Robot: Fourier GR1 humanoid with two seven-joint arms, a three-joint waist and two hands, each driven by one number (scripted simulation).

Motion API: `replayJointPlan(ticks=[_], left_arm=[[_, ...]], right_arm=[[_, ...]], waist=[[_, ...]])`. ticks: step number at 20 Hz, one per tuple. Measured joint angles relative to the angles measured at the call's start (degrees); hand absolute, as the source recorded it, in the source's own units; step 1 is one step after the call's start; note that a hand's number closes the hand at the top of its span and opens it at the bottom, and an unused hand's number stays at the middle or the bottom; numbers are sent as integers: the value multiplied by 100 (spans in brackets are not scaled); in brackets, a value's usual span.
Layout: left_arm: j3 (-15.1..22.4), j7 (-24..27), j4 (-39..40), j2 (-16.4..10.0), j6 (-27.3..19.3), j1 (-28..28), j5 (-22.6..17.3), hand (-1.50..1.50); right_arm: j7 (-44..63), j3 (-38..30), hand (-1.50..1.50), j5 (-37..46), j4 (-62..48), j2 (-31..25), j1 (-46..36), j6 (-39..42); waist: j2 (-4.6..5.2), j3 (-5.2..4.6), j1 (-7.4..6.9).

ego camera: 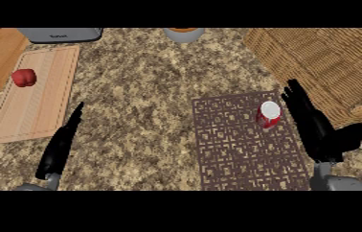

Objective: Pick the can from the placemat and place it in the basket

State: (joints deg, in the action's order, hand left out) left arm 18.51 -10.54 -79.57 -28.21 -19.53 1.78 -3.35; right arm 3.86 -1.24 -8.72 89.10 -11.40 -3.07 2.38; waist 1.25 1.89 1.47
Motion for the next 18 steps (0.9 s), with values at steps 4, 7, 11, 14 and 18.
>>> replayJointPlan(ticks=[4,7,11,14,18], left_arm=[[-212,236,-363,241,-99,149,-212,0],[-383,615,-727,611,-218,281,-486,0],[-380,944,-1098,1016,-173,346,-771,0],[-355,1083,-1202,1176,-156,345,-847,0],[-423,1179,-1265,1215,-124,305,-930,0]], right_arm=[[-79,-181,150,475,454,-31,158,-654],[-224,-218,150,1201,828,-249,172,-1173],[-178,566,-150,2672,812,62,8,-2015],[244,880,-150,3781,572,556,-163,-2990],[1140,805,-150,5237,205,836,-249,-3878]], waist=[[-124,-129,-27],[-194,-196,-43],[-157,-218,-250],[-136,-222,-296],[-134,-245,-261]])
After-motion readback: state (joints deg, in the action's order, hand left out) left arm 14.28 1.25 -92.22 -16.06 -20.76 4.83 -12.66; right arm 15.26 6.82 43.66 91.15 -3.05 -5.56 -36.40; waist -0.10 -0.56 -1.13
